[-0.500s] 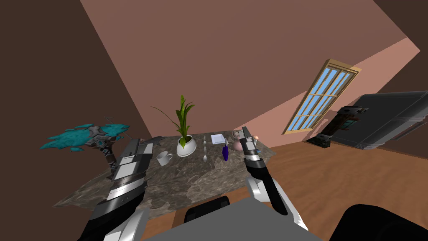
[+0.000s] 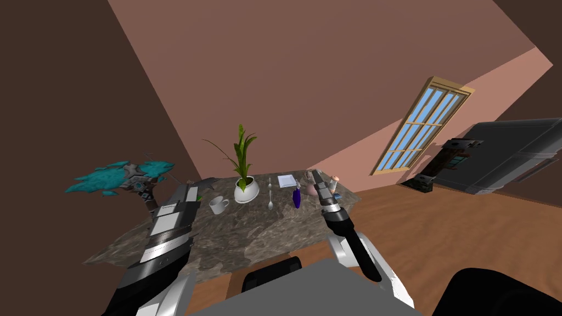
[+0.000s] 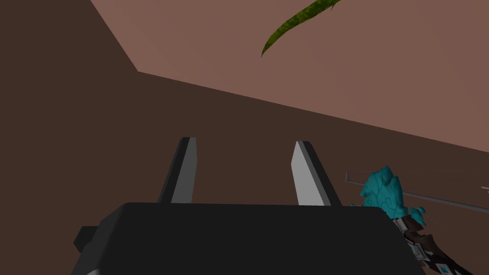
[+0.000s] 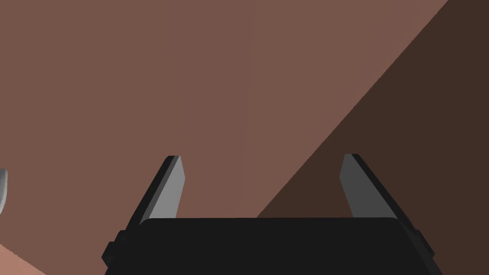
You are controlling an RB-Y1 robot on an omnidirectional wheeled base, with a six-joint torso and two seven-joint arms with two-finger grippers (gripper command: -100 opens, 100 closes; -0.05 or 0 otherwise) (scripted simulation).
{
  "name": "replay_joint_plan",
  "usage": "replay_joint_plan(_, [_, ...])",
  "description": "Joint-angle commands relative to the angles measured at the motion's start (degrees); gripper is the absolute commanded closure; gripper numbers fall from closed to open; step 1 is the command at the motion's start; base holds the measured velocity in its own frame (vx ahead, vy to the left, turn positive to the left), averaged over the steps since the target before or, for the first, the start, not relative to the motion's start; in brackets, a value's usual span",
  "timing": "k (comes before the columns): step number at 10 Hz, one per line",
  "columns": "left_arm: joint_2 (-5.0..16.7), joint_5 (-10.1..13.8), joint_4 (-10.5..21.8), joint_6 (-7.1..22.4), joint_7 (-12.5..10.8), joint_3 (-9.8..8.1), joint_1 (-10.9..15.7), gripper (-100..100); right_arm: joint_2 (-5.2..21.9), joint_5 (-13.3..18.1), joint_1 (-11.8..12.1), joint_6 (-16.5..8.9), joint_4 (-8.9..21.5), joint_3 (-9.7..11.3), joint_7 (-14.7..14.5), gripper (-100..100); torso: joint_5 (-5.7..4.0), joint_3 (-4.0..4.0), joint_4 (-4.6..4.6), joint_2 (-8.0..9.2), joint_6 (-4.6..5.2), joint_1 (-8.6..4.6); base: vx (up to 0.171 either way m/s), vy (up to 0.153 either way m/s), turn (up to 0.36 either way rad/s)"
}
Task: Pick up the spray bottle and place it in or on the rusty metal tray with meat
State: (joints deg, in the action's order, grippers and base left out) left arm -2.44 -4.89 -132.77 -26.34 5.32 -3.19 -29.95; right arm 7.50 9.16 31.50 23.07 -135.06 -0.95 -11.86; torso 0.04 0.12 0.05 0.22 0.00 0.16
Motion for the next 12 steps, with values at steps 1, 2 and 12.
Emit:
replay_joint_plan(1, [0.0,0.0,0.0,0.0,0.0,0.0,0.0,0,1.25,1.79,0.34,-1.06,0.29,-0.3,-1.36,-100,0.0,0.0,0.0,0.0,0.0,0.0,-0.041,0.046,0.001])
replay_joint_plan(2, [0.0,0.0,0.0,0.0,0.0,0.0,0.0,0,1.92,2.84,0.57,-1.56,0.63,-0.56,-2.11,-100,0.0,-0.02,0.0,-0.04,0.0,0.01,-0.032,0.043,0.003])
replay_joint_plan(12, [0.0,0.0,0.0,0.0,0.0,0.0,0.0,0,10.37,13.97,3.0,-7.51,5.59,-3.08,-9.95,-100,-0.02,-0.04,-0.01,-0.08,0.0,-0.09,-0.037,0.03,0.003])
